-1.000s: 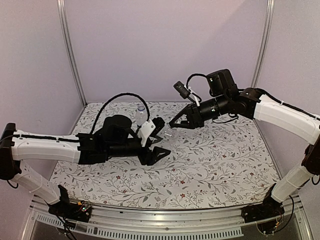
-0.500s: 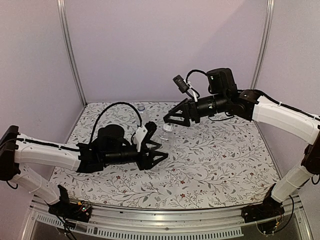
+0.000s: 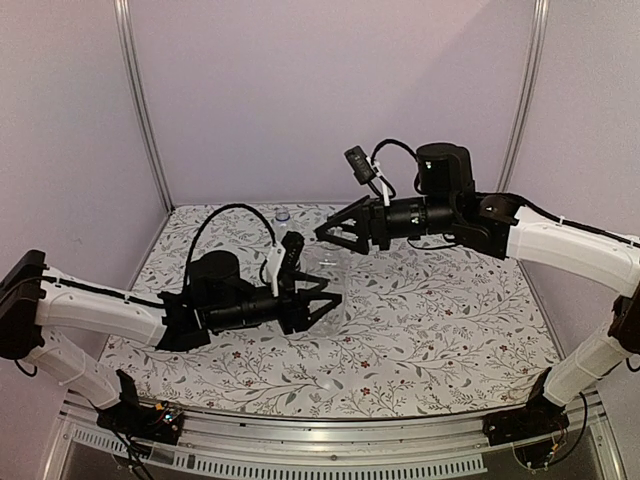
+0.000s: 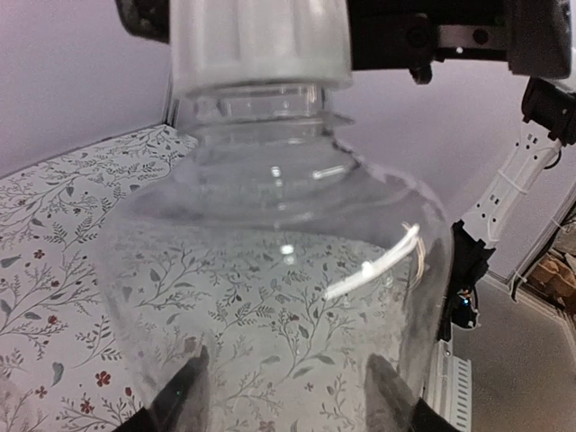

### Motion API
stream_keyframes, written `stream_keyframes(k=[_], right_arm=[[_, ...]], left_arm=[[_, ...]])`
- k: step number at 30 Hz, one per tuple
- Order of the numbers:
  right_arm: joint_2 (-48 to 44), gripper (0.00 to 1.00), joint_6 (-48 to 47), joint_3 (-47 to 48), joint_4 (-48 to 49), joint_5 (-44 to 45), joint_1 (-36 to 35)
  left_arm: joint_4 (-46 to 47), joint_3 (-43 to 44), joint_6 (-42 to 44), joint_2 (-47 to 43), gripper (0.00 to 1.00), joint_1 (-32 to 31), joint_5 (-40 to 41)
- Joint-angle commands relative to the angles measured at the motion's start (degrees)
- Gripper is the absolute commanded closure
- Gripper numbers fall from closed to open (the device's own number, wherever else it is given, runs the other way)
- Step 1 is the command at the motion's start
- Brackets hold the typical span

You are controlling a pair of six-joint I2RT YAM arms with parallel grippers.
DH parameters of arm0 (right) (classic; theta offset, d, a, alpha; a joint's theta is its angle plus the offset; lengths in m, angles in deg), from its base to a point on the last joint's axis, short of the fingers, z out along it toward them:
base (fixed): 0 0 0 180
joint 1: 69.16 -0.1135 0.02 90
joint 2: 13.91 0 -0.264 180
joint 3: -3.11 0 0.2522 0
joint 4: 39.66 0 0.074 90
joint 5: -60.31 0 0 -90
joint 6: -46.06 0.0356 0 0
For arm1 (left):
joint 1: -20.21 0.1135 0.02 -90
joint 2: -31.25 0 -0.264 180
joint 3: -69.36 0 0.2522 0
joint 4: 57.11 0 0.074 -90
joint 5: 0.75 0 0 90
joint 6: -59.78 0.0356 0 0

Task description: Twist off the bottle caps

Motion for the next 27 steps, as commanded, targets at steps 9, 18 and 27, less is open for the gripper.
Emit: stream_keyframes(k=[9,18,27], right_arm=[[-0.2,0.37,1.7,-2.9,4.3,1.7,-0.6],[0.0,0.50,2.1,-3.8,5.9,2.3,-0.6],[0.5,0.69,2.7,-4.4,6.7,1.0,-0.6]], left_arm=[[3.5,1.2,-1.2,1.7,0.60,-0.2,-0.5],[3.7,0.5,-1.2,1.0,0.61,-0.2,-0.2],[4.0,-0.3,-1.1,0.1,0.62,-0.3,0.1]])
